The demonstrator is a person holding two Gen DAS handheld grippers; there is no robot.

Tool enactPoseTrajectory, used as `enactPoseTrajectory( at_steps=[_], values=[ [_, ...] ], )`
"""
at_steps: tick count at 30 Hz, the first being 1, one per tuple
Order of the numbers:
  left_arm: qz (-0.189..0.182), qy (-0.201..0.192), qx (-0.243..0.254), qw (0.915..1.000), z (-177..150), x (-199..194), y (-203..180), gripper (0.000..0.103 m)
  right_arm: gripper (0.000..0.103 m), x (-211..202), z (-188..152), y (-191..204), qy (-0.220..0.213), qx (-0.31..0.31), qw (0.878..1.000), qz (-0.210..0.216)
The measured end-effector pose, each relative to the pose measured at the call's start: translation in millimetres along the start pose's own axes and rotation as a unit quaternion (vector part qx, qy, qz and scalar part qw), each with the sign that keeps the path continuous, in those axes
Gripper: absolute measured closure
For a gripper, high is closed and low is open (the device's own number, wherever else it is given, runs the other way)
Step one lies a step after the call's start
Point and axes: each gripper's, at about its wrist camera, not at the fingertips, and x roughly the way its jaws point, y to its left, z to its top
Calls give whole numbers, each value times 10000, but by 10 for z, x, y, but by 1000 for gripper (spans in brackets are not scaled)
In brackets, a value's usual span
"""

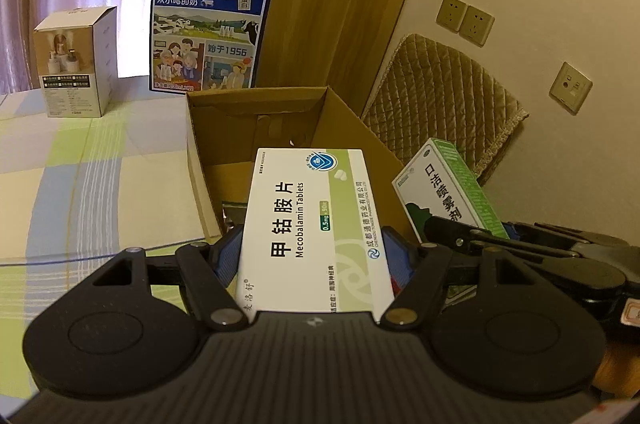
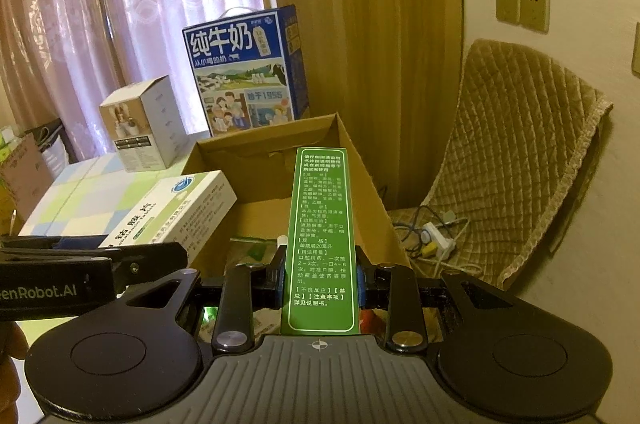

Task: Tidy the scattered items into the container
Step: 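Open the right tool to drop the green box while the left tool releases the tablet box inside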

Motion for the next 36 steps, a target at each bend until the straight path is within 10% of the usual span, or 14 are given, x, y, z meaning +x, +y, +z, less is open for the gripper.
enactPoseTrajectory(
  at_steps=[10,13,36],
  values=[
    [31,-21,-84,10000,76,222,6,36,75,139,32,-36,80,-25,10000,-36],
    [79,-57,-97,9999,105,236,26,18,75,144,5,-30,100,-27,9999,-42],
    [543,27,-287,9981,-235,-135,391,18,75,116,-4,179,95,-108,9999,85]
  ],
)
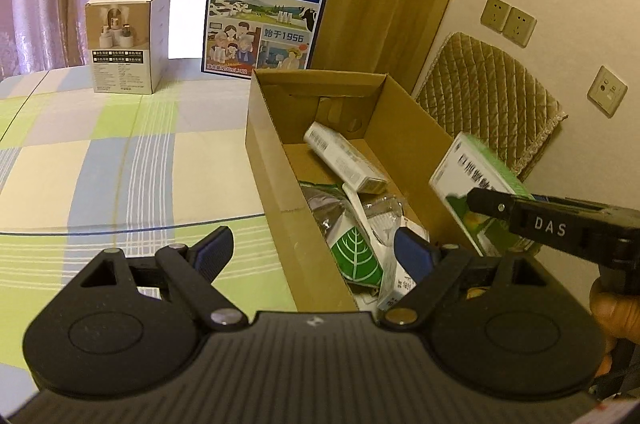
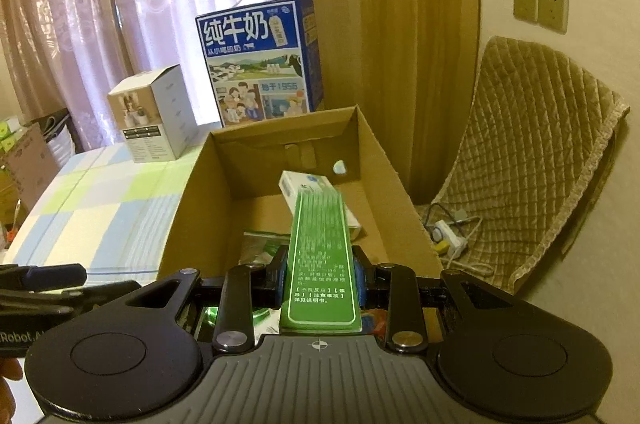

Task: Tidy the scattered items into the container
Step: 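Open the right tool to drop the green box while the left tool releases the tablet box inside, then withdraw both open tools from the cardboard box back over the table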

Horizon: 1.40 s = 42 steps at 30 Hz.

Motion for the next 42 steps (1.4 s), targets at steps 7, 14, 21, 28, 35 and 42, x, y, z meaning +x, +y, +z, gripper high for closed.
enactPoseTrajectory(
  at_steps=[7,14,21,28,35,42],
  values=[
    [21,46,-34,10000,-61,-30,25,18,75,-5,11,48,1,-46,10000,13],
    [3,55,-91,9999,-73,-34,57,18,75,88,76,97,1,-89,9999,77],
    [32,90,-142,9999,-94,-27,107,18,42,175,314,120,-403,-43,9987,316],
    [91,123,-206,9997,-165,-71,157,18,40,-3,152,59,-362,-25,9990,260],
    [147,134,-175,9997,-257,-247,89,14,26,-317,-165,-12,-216,179,9995,165],
    [371,62,-233,9990,-412,-576,-28,1,2,-745,-320,60,-123,114,9998,77]
  ],
)
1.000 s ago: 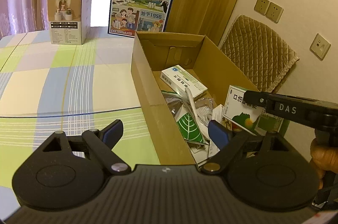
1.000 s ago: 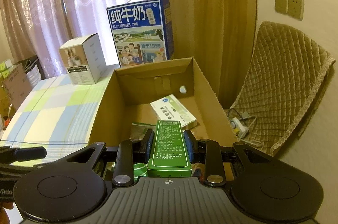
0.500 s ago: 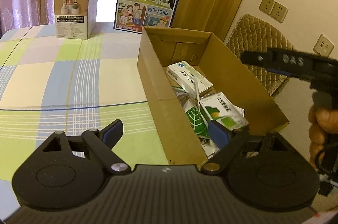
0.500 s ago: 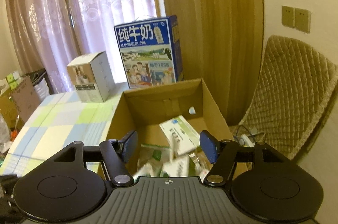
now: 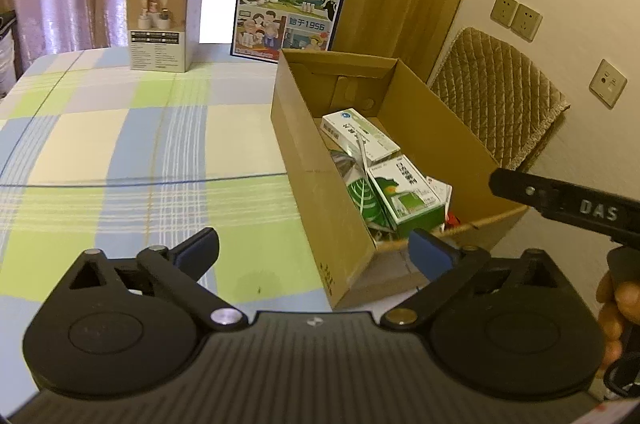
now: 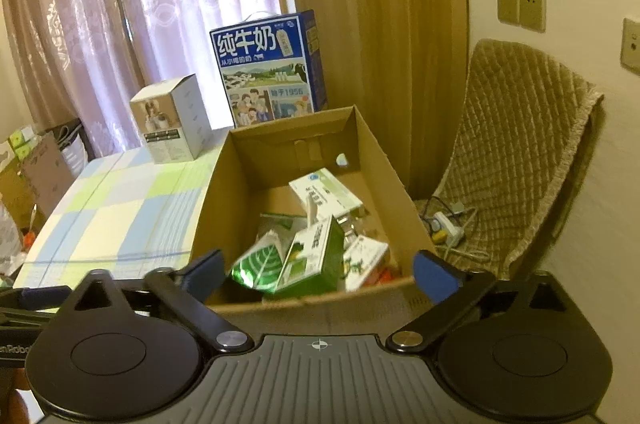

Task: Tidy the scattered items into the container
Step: 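Withdraw both open tools from the cardboard box back over the table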

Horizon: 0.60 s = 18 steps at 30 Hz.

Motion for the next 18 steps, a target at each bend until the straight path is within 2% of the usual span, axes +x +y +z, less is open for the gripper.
enactPoseTrajectory(
  at_steps=[6,18],
  values=[
    [313,9,-25,9995,-186,-306,-86,1,2,-362,-124,56,174,-16,9997,-174],
    [230,35,15,9997,-486,-826,-292,1,2,-926,-493,129,544,-238,9981,-160]
  ],
)
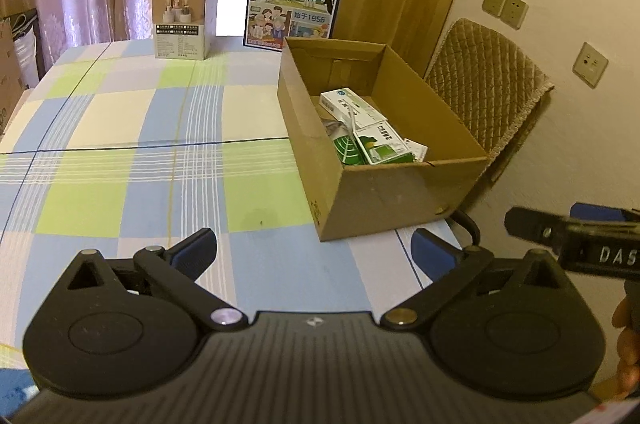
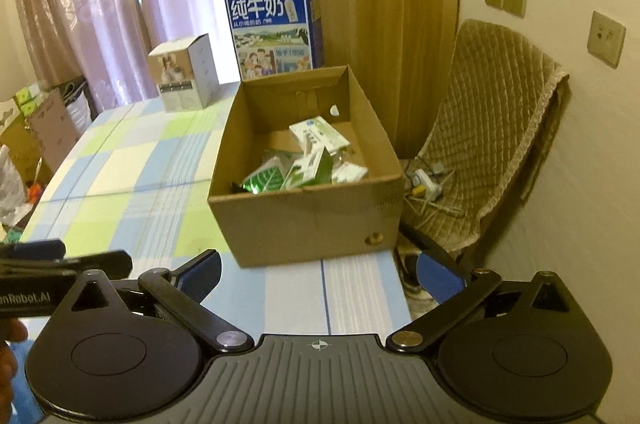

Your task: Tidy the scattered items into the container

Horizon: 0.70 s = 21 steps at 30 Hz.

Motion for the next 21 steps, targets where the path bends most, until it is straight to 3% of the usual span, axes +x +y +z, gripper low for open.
enactPoseTrajectory(
  at_steps=[21],
  values=[
    [154,-168,220,9995,-88,-464,-216,1,2,-565,-42,3,-256,-50,9997,-15]
  ],
)
